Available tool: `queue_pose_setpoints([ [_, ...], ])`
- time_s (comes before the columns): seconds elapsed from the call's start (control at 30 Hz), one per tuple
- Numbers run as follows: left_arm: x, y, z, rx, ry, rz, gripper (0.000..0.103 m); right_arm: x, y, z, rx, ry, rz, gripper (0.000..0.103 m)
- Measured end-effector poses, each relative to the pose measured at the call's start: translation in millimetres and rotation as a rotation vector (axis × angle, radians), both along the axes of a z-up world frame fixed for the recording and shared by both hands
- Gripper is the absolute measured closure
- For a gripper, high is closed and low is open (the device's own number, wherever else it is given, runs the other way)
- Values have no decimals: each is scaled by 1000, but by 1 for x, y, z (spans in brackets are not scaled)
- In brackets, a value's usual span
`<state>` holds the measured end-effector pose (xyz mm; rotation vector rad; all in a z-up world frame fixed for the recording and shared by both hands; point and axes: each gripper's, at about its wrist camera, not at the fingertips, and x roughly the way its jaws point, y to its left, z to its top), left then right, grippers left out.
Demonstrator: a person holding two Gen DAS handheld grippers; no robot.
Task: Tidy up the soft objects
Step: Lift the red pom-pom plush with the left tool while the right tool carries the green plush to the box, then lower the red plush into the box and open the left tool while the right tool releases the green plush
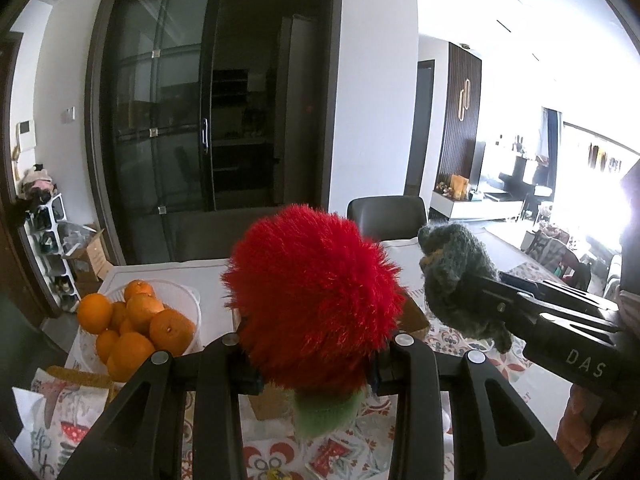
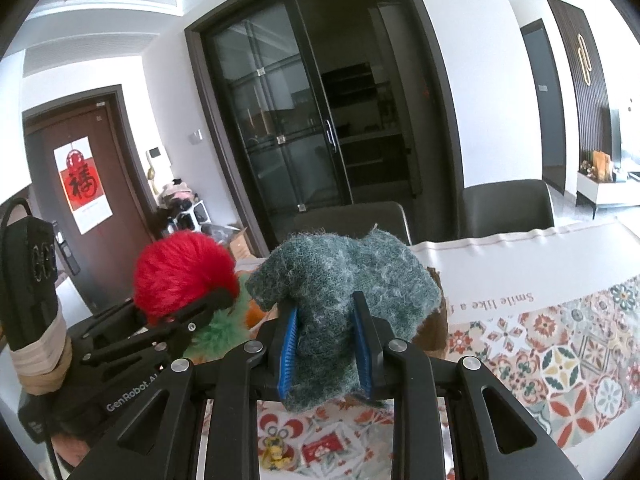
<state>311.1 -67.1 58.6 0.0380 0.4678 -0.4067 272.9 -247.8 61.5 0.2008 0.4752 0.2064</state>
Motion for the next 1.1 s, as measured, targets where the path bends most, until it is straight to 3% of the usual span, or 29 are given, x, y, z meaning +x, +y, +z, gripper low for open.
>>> queue_pose_setpoints([
  [0.7, 91, -17, -28, 22, 74, -36, 67, 91, -1, -28, -61, 101, 36, 77],
  [1.1, 135, -39, -71, 82, 262, -123, 67, 146, -7, -72, -10, 282, 108, 77],
])
